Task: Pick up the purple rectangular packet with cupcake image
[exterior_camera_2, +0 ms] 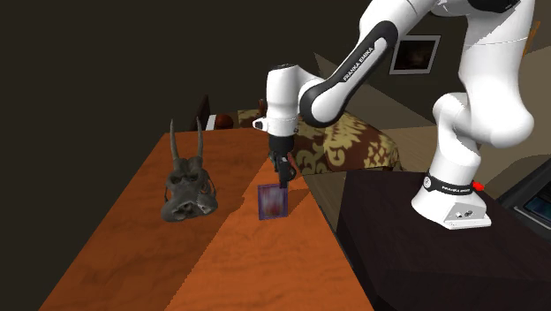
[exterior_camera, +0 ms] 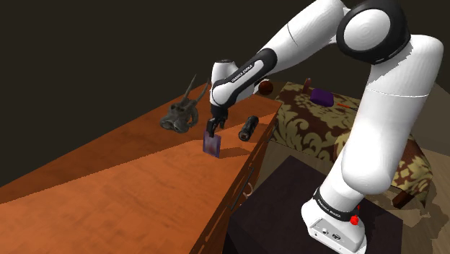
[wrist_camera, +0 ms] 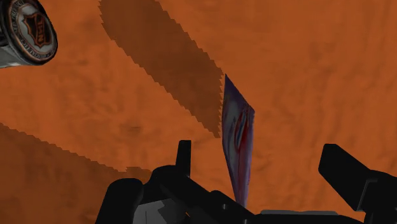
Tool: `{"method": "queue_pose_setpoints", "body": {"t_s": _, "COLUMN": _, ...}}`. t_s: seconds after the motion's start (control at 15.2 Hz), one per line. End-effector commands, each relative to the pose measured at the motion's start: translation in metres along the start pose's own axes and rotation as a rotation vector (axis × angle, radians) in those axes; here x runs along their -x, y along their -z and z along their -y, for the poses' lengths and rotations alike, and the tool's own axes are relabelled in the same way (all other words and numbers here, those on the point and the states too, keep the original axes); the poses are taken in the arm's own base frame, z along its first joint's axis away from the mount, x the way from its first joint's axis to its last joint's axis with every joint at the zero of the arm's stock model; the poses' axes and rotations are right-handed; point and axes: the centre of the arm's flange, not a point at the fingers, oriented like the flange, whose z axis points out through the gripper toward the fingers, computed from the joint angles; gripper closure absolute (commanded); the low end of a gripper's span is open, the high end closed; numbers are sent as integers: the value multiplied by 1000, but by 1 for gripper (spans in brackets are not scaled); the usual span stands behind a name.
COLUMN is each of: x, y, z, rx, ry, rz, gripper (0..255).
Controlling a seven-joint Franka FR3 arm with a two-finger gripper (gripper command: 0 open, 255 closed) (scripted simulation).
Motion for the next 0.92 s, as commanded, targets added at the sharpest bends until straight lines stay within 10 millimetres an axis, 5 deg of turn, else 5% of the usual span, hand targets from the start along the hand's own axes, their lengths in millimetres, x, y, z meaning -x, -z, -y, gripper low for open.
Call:
{"method": "queue_pose_setpoints", "body": {"t_s": 0.0, "x": -4, "y": -13, "z": -1, "rx": 0, "ry": 6, "rz": -1, "gripper": 0}}
{"method": "queue_pose_setpoints", "body": {"t_s": 0.46, "x": -3, "y": -42, "z": -1, "rx": 0, "ry": 6, "rz": -1, "gripper": 0}}
{"method": "queue_pose_setpoints", "body": {"t_s": 0.53, "x": -4, "y": -43, "z": -1, "rx": 0, "ry": 6, "rz": -1, "gripper": 255}}
{"method": "queue_pose_setpoints", "body": {"t_s": 0.86, "x": -3, "y": -43, "z": -2, "rx": 0, "ry": 6, "rz": -1, "gripper": 255}}
